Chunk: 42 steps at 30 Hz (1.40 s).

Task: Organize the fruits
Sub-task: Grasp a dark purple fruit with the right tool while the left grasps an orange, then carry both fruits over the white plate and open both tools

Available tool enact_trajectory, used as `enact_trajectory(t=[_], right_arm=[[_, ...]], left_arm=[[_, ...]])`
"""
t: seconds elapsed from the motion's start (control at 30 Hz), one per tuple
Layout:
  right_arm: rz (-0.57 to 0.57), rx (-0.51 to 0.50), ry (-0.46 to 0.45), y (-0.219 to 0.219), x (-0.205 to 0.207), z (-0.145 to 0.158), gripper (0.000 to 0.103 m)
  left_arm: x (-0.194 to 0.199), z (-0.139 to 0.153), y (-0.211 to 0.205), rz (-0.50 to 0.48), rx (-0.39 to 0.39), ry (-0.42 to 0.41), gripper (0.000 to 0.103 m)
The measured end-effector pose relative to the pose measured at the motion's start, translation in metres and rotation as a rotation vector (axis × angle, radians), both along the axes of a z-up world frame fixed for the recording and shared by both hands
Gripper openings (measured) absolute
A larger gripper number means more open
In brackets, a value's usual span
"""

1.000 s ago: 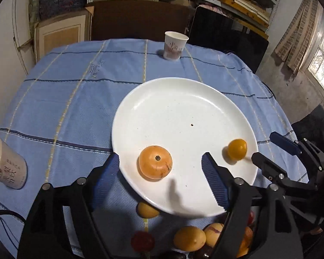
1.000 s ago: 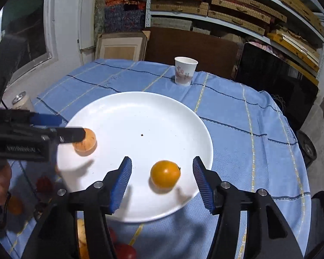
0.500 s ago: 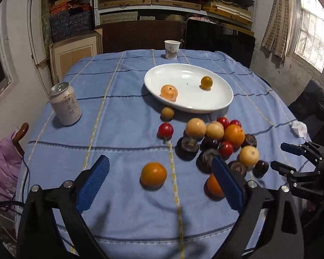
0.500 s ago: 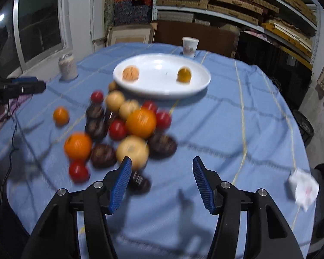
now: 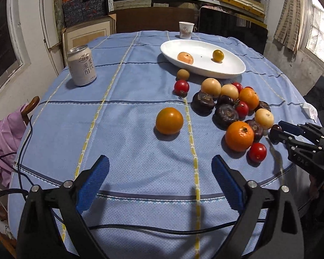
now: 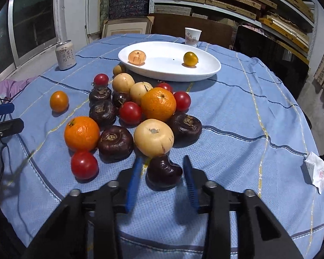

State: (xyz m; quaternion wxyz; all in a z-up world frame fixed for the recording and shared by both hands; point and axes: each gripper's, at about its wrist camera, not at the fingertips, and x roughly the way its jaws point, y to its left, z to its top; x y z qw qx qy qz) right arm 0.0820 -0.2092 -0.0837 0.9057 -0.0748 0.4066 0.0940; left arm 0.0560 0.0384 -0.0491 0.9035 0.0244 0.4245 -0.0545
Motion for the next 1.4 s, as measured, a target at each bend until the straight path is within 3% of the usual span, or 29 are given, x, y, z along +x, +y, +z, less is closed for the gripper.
enact_trajectory(t=[0.23, 0.53, 0.6, 0.63, 0.67, 0.73, 0.77, 0.83, 0.93, 1.4], right_arm=[[0.032, 0.039, -0.082, -0.004, -0.021, 0.003, 0.034], [0.050, 0.057, -0.132, -0.005, -0.028, 0.007, 0.034], [0.050, 0.074, -0.130, -0.008, -0.028, 0.007, 0.034], [0.049, 0.078, -0.130, -0.008, -0.027, 0.007, 0.034], [0.048, 0.082, -0.131, -0.009, -0.027, 0.007, 0.034], [0.051, 0.086, -0.130, -0.009, -0.027, 0.007, 0.034], [0.051, 0.088, -0.131, -0.009, -0.027, 0.007, 0.034], [0.051, 0.093, -0.134, -0.010, -0.027, 0.007, 0.034], [0.049, 0.098, -0.138, -0.010, -0.028, 0.008, 0.034], [0.047, 0.102, -0.144, -0.011, -0.029, 0.008, 0.034]], left_arm=[[0.024, 0.002, -0.004, 0.053, 0.036, -0.037, 0.093], [0.072, -0.019, -0.021, 0.063, 0.093, 0.005, 0.093], [0.077, -0.024, -0.022, 0.063, 0.095, 0.018, 0.089], [0.079, -0.026, -0.022, 0.064, 0.089, 0.030, 0.081], [0.080, -0.029, -0.021, 0.060, 0.078, 0.045, 0.066], [0.084, -0.036, -0.018, 0.034, 0.032, 0.084, 0.049], [0.084, -0.038, -0.017, 0.016, -0.006, 0.091, 0.045], [0.080, -0.035, -0.020, 0.008, 0.013, 0.068, 0.038], [0.074, -0.035, -0.028, -0.012, 0.058, 0.053, 0.038], [0.041, -0.014, -0.008, -0.015, -0.043, 0.017, 0.038]])
